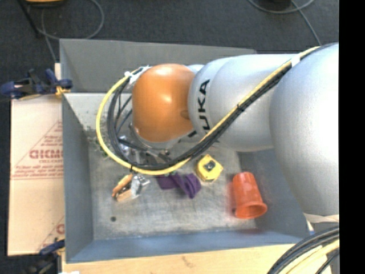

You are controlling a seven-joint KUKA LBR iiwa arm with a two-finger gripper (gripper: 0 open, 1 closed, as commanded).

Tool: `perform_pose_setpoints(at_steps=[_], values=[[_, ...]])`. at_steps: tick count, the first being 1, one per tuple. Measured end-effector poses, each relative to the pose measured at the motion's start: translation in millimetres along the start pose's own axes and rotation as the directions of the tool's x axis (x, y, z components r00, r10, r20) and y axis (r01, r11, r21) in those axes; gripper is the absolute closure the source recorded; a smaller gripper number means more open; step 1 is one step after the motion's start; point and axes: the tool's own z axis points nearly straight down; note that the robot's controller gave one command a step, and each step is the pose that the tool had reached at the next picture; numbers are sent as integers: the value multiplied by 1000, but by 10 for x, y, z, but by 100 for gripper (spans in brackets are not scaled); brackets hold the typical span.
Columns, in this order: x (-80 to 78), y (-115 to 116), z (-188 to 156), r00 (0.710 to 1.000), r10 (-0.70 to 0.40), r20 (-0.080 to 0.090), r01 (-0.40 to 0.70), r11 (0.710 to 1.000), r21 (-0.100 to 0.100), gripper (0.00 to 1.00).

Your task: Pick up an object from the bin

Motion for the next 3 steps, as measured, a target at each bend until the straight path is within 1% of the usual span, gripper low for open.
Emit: perform_pose_setpoints(at_steps=[1, 2, 3], values=[[187, 100, 306, 966, 258, -5, -258, 966, 1, 0], [241, -48, 636, 997, 82, -4, -82, 997, 1, 0], [223, -212, 729, 954, 300, 0, -300, 954, -9, 100]])
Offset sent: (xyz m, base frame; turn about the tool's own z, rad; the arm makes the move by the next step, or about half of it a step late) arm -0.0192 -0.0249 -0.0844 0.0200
